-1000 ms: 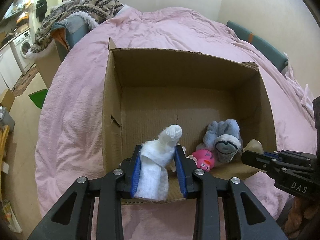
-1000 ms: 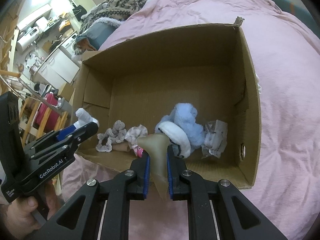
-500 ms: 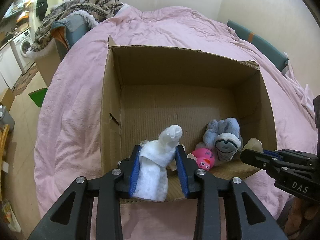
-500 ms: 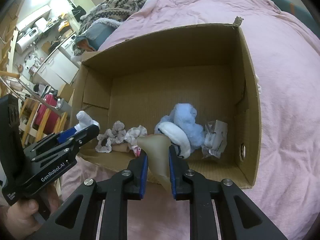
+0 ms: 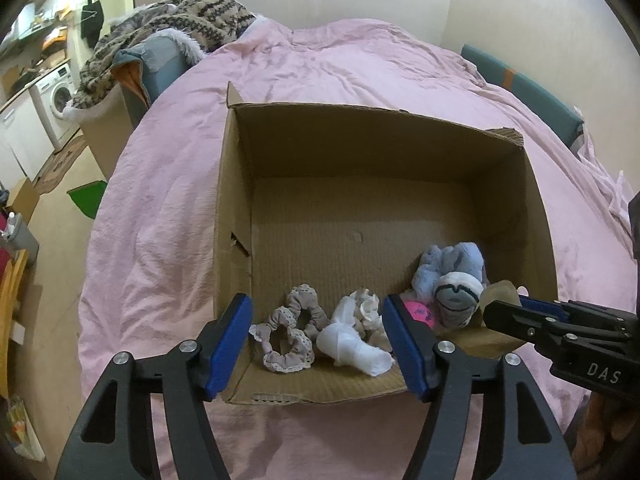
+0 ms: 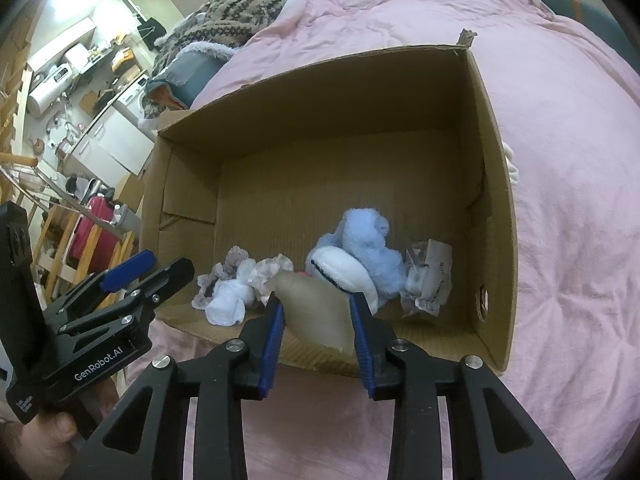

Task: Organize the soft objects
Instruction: 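Open both grippers to drop the sock and silicone piece in the box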

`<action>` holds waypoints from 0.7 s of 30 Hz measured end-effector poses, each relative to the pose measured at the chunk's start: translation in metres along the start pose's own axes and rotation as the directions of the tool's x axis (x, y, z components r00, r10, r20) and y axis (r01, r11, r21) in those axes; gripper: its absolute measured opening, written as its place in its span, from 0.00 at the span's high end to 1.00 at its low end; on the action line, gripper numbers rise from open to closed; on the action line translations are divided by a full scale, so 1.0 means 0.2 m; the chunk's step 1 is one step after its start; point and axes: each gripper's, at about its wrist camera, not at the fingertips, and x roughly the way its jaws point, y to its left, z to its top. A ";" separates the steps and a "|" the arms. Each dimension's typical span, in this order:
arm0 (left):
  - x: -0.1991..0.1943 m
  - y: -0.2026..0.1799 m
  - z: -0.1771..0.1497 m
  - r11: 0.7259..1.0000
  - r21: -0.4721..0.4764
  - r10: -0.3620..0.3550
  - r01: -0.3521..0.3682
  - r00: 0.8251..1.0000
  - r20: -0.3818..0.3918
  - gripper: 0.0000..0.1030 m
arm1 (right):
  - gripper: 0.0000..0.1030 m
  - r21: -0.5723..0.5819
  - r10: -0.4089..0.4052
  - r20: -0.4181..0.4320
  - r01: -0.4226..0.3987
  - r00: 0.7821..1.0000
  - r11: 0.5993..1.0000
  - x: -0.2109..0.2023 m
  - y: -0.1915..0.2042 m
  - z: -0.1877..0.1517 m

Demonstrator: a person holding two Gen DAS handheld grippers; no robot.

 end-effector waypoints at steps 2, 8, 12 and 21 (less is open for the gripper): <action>-0.01 0.01 0.01 1.000 -0.007 0.004 -0.004 1.000 0.005 0.38 | 0.44 0.005 0.004 0.009 -0.004 1.000 1.000 -0.01 0.00 0.00; -0.03 0.03 0.01 0.999 -0.028 0.023 -0.022 0.999 0.027 0.38 | 0.31 0.019 0.009 0.068 -0.011 0.998 1.000 -0.06 -0.01 0.02; -0.07 0.03 0.02 1.000 -0.024 0.019 -0.018 0.999 0.049 0.37 | 0.28 0.015 0.007 0.112 -0.009 0.994 1.000 -0.11 -0.01 0.03; -0.22 0.08 0.02 0.997 -0.071 0.029 -0.021 0.993 0.110 0.13 | 0.02 -0.029 -0.060 0.239 0.069 0.969 0.997 -0.28 0.06 0.00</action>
